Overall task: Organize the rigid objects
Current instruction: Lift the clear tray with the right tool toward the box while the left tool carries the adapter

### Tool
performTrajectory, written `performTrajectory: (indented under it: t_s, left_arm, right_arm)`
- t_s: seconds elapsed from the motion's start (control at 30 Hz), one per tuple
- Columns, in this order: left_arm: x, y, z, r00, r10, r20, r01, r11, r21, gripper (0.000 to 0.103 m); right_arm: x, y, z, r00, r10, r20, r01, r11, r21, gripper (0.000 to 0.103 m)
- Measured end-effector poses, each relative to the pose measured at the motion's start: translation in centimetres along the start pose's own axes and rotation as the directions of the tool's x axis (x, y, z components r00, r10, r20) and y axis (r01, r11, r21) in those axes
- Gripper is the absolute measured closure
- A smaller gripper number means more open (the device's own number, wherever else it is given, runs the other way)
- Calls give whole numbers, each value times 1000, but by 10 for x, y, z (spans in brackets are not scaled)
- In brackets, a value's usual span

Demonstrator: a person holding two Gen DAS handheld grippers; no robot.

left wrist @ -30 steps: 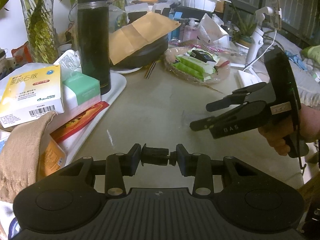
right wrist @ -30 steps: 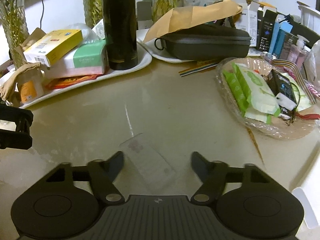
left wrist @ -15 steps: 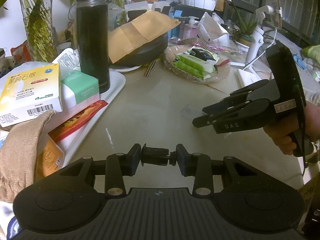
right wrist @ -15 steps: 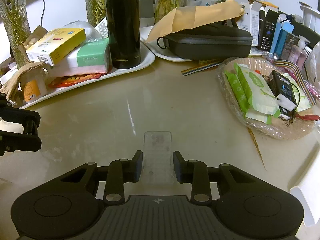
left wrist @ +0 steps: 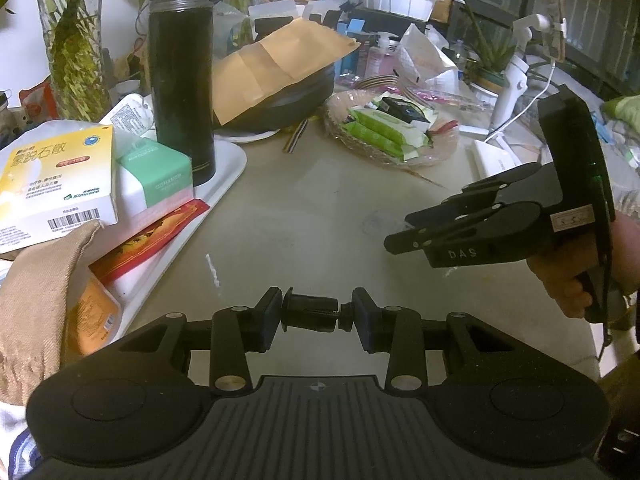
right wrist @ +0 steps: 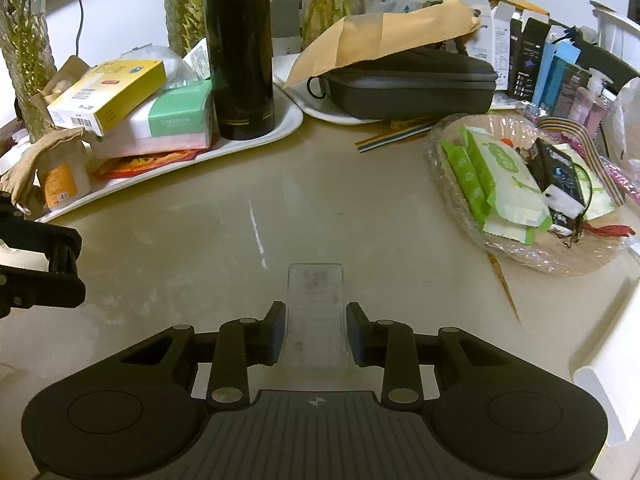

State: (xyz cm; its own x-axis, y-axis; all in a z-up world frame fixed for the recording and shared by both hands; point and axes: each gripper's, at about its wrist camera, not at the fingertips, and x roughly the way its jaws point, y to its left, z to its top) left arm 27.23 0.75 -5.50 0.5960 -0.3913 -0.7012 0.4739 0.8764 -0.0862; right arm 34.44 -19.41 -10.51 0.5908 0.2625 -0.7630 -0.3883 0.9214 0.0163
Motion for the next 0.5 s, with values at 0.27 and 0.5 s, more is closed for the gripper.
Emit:
performTrajectory:
  t_s: [0.27, 0.5]
  left_arm:
    - [-4, -9, 7, 1000, -10, 11, 10, 1000, -10, 65]
    - [-14, -22, 11, 1000, -7, 7, 7, 1000, -11, 65]
  right_arm:
    - [-26, -4, 6, 997, -9, 75, 7, 1000, 17, 68]
    - [-47, -2, 5, 998, -12, 65, 11, 1000, 11, 68]
